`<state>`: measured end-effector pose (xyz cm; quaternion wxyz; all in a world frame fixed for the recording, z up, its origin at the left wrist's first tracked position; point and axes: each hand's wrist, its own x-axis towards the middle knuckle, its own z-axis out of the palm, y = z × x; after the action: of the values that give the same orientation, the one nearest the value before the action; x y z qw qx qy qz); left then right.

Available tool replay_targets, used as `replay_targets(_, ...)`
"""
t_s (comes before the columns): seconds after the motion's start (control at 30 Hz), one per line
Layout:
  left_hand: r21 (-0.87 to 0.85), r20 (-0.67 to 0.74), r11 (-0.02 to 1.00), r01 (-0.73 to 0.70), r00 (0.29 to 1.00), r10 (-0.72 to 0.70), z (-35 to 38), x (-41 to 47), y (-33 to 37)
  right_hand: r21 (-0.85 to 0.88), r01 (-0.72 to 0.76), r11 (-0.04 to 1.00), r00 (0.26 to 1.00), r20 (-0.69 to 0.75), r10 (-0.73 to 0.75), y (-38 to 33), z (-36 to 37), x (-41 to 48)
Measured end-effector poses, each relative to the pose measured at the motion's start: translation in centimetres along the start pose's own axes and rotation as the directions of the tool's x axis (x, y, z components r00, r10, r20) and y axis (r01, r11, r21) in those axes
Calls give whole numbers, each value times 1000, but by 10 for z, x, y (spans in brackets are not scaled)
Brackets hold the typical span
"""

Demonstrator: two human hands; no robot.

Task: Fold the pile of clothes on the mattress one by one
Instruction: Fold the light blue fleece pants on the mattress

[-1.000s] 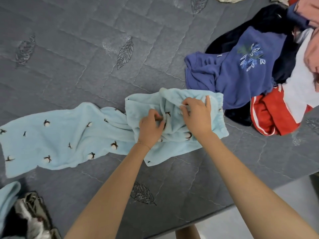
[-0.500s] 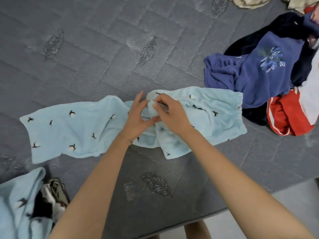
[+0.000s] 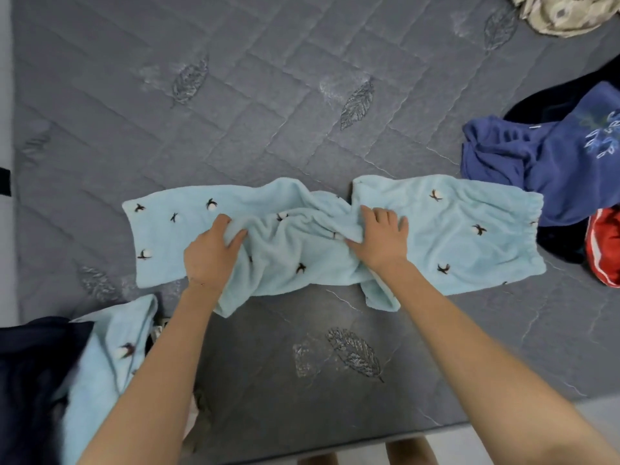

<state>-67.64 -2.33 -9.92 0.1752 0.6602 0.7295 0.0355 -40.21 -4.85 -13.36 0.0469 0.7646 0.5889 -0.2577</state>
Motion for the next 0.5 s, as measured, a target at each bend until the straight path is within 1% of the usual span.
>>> replay_targets(0.03, 7, -11, 1000, 7, 1000, -7, 2, -1, -10, -11, 14, 1000, 1000, -14, -14, -3, 4, -3)
replay_targets(0.13, -18, -33, 1000, -23, 999, 22, 14, -2, -35, -37, 75, 997, 985, -151, -80, -15, 10, -7)
replay_targets(0.17, -16, -30, 1000, -22, 999, 22, 17, -3, -39, 4, 89, 996, 975, -205, -86, -20, 10, -7)
replay_targets(0.23, -16, -52, 1000, 27, 998, -28, 18, -5, -45, 162, 154, 975, 945, -313, -97, -31, 8, -4)
replay_targets(0.27, -23, -94, 998, 60, 994, -62, 16, -4, -49, 226, 201, 953, 923, -369, -107, -37, 7, -1)
replay_targets(0.33, -44, -193, 989, 139, 970, -145, 9, 2, -59, 287, 301, 909, 886, -437, -156, -52, 2, 4)
replay_targets(0.4, -56, -258, 977, 207, 942, -215, -1, 10, -70, 267, 362, 893, 871, -438, -222, -68, -1, 9)
replay_targets(0.43, -52, -271, 973, 226, 934, -231, -5, 15, -76, 225, 339, 913, 881, -416, -225, -75, 0, 11)
replay_targets(0.5, -32, -280, 967, 254, 926, -252, -13, 22, -83, 110, 225, 968, 923, -343, -175, -85, 7, 8)
